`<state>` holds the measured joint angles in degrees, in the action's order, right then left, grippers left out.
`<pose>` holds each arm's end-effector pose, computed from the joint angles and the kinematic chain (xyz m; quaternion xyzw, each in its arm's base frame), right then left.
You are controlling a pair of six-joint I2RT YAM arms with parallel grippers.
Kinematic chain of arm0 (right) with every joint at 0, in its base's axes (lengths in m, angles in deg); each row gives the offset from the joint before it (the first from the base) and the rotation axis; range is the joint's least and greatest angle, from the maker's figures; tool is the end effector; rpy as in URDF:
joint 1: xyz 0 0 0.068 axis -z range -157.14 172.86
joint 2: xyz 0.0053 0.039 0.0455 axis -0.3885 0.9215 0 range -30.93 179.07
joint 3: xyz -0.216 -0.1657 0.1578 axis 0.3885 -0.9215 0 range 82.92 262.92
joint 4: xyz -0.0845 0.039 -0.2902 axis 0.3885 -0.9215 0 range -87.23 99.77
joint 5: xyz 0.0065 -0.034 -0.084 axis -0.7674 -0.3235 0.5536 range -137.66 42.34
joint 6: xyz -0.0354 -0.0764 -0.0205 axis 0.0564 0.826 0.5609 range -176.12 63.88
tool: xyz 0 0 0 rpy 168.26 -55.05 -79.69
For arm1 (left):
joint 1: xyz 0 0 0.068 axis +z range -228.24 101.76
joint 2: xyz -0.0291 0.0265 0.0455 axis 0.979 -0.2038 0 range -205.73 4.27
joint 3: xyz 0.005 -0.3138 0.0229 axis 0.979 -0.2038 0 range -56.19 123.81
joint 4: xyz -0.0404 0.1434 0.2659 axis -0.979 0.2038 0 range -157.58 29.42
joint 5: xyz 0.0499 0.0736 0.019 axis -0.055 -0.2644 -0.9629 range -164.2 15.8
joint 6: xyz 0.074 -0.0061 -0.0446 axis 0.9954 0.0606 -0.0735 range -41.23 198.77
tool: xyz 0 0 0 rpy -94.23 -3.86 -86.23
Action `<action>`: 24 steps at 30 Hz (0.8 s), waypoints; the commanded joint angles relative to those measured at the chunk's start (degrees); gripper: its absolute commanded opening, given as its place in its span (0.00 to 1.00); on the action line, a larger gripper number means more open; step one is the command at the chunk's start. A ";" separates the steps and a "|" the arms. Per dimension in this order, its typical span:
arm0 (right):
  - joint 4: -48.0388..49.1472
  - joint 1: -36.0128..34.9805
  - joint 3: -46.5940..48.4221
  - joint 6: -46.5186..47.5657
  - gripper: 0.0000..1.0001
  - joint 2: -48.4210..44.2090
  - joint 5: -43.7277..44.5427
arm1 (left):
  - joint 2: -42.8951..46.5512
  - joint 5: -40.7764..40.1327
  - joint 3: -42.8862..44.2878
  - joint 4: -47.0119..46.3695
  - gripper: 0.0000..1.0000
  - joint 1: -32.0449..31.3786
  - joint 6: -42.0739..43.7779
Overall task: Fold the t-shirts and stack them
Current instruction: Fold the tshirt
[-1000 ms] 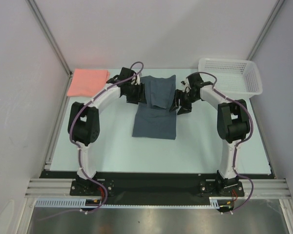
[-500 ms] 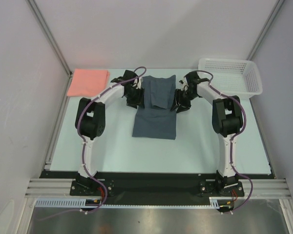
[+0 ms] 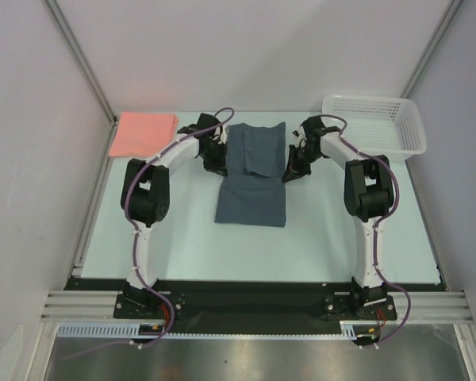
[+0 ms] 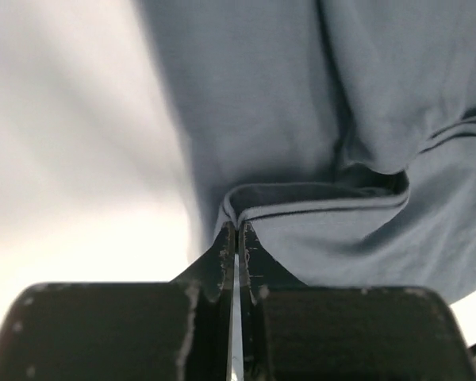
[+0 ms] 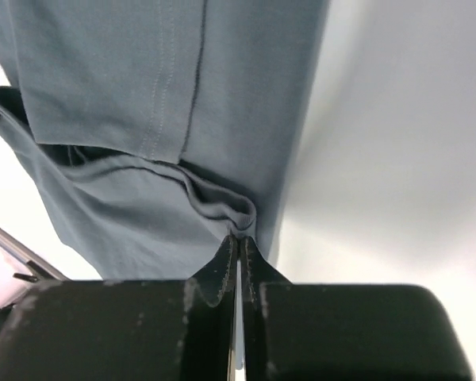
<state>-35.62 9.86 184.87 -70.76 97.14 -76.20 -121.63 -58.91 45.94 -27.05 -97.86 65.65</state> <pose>0.5195 0.1575 0.1471 -0.0259 0.9570 0.2735 0.0932 0.5155 -0.2053 0.1666 0.0843 0.9631 -0.1865 0.1749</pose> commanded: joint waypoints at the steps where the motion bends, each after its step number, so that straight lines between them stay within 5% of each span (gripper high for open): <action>1: 0.30 1.13 2.81 -0.48 0.00 0.42 1.72 | 0.14 -1.67 2.02 -0.19 0.00 2.04 -0.06; 9: -1.02 2.01 5.71 0.74 0.00 2.44 2.96 | -1.53 -0.96 3.43 0.42 0.04 2.30 -0.15; 11: -1.54 2.01 6.50 1.10 0.12 2.71 2.96 | -1.54 -0.96 3.95 0.86 0.20 2.30 0.20; 13: -3.82 1.92 7.99 2.15 0.33 2.97 3.92 | -1.36 -2.53 4.92 3.04 0.47 2.30 0.38; 16: -7.07 1.57 8.70 3.38 0.39 1.32 6.46 | 1.71 -4.90 5.45 4.55 0.59 2.30 0.64; 21: -11.21 -0.89 3.88 4.09 0.55 -7.11 14.37 | 11.89 -8.08 -1.56 4.47 0.59 1.60 -1.28; 24: -8.68 -3.96 -2.95 0.76 0.54 -13.71 13.43 | 19.81 -0.73 -10.78 -0.79 0.49 0.03 -4.35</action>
<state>-43.33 9.49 186.09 -68.20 93.42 -64.76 -112.19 -64.22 40.52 -24.45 -96.11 64.29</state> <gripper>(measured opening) 0.547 0.527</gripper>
